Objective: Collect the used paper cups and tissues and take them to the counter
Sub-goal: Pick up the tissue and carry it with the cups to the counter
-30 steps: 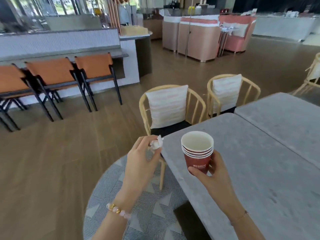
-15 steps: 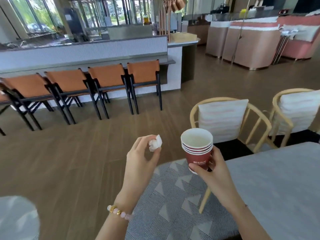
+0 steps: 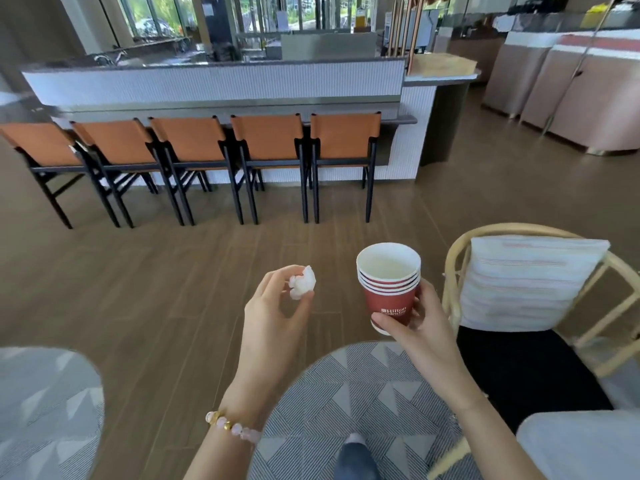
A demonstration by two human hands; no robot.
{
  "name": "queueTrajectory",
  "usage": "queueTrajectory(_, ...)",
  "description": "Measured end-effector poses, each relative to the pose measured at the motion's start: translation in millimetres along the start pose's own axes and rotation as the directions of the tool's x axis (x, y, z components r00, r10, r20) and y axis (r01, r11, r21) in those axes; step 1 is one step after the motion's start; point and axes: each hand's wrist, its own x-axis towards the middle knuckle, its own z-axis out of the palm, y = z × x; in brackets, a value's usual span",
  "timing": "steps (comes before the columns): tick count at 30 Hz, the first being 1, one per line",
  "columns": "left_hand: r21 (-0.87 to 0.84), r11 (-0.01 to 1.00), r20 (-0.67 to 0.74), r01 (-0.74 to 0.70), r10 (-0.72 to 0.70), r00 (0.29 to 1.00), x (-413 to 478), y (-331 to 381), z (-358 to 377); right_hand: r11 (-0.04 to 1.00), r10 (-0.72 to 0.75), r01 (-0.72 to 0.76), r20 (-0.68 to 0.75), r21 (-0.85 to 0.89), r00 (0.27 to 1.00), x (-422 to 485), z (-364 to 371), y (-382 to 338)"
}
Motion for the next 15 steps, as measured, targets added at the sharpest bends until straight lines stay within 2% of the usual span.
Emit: queueTrajectory(15,0.062,0.994,0.02,-0.086,0.085,0.996,217.1,-43.9,103.8,1.0,-0.018,0.017,0.046,0.024,0.999,240.0,-11.8,18.7)
